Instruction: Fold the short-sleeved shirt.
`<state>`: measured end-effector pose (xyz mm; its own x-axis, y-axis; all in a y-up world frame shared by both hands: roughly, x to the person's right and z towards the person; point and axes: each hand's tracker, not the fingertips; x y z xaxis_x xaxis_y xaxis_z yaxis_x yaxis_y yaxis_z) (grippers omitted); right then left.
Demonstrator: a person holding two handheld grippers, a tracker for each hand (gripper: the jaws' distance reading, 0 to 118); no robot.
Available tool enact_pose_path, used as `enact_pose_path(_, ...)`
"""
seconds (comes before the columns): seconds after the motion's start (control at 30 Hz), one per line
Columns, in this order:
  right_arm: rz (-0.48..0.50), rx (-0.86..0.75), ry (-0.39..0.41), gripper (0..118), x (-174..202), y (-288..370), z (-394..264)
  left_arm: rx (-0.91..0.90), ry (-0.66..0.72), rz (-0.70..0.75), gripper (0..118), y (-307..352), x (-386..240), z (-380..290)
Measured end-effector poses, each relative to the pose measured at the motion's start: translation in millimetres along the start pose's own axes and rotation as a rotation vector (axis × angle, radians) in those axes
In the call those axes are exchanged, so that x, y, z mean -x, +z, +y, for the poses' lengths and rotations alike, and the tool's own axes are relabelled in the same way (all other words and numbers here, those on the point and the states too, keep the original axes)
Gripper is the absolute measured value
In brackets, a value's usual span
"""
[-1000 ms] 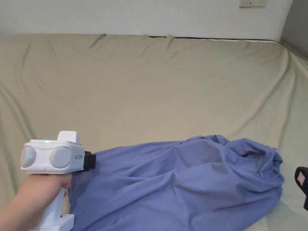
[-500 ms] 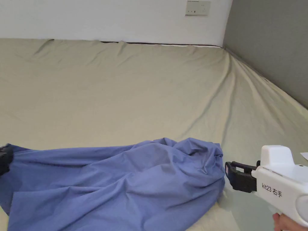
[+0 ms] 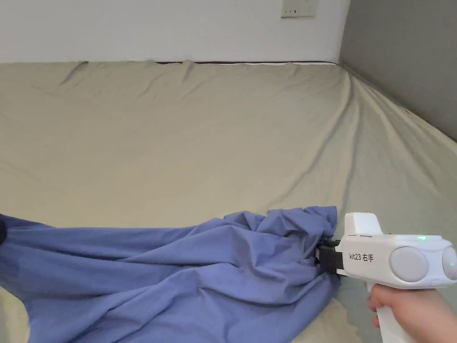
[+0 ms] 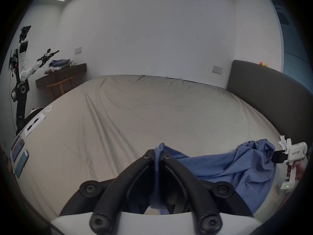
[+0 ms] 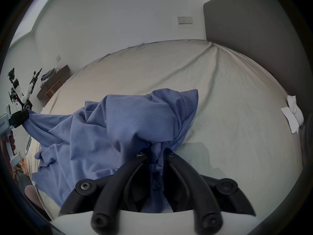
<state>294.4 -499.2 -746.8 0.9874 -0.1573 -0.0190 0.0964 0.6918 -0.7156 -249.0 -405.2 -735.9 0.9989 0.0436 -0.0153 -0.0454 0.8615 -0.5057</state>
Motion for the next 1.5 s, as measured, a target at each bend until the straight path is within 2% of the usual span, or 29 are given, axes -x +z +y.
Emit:
enact_pose_path(0.07, -0.012, -0.069, -0.058, 11, -6.8, 15.1, 1.6, -0.01, 0.006, -0.001, 1, 7.0, 2.8, 5.9)
enact_pose_path(0.1, -0.016, -0.096, -0.06, 11, -8.9, 26.2, 4.4, -0.024, 0.014, -0.002, 1, 12.5, 4.8, 10.6)
enact_pose_path(0.27, 0.016, -0.211, -0.02, 11, -12.4, 98.5, 28.7, -0.132, 0.038, -0.006, 1, 58.5, 17.6, 45.2)
enact_pose_path(0.33, -0.016, -0.286, 0.007, 11, -10.2, 131.5, 37.2, -0.182, 0.026, 0.013, 1, 81.0, 22.1, 61.9)
enact_pose_path(0.43, -0.035, -0.391, -0.013, 11, -9.1, 181.2, 49.8, -0.259, 0.025, 0.033, 1, 116.7, 36.1, 83.8)
enact_pose_path(0.57, -0.067, -0.522, 0.01, 11, -2.2, 241.8, 64.9, -0.32, 0.055, 0.032, 1, 155.7, 53.7, 109.9)
enact_pose_path(0.67, -0.102, -0.577, 0.066, 11, 8.5, 278.2, 76.8, -0.359, 0.061, 0.036, 1, 174.3, 61.7, 124.7)
enact_pose_path(0.77, -0.109, -0.59, 0.081, 11, 16.7, 300.5, 90.7, -0.383, 0.084, 0.03, 1, 186.6, 62.5, 140.0)
enact_pose_path(0.9, -0.156, -0.653, 0.146, 11, 25.7, 306.9, 118.5, -0.413, 0.076, 0.047, 1, 185.5, 53.4, 162.5)
enact_pose_path(1.0, -0.173, -0.667, 0.104, 11, 27.4, 300.8, 145.7, -0.419, 0.04, 0.071, 1, 173.3, 40.0, 182.5)
enact_pose_path(1.17, -0.206, -0.715, 0.129, 11, 30.5, 275.8, 201.6, -0.448, -0.019, 0.136, 1, 132.3, 25.4, 225.1)
enact_pose_path(1.23, -0.217, -0.718, 0.095, 11, 30.5, 264.2, 225.0, -0.482, -0.069, 0.175, 1, 114.7, 16.5, 245.2)
enact_pose_path(1.37, -0.32, -0.825, 0.197, 11, 40.1, 237.8, 270.1, -0.532, -0.161, 0.228, 1, 80.7, -4.3, 276.9)
enact_pose_path(1.4, -0.318, -0.794, 0.16, 11, 40.1, 230.0, 280.4, -0.547, -0.18, 0.233, 1, 72.4, -8.2, 281.7)
enact_pose_path(1.43, -0.366, -0.792, 0.17, 11, 40.8, 223.0, 291.8, -0.551, -0.179, 0.234, 1, 63.9, -12.3, 286.7)
enact_pose_path(1.5, -0.381, -0.801, 0.155, 11, 38.6, 207.6, 308.6, -0.566, -0.175, 0.231, 1, 48.0, -18.7, 293.9)
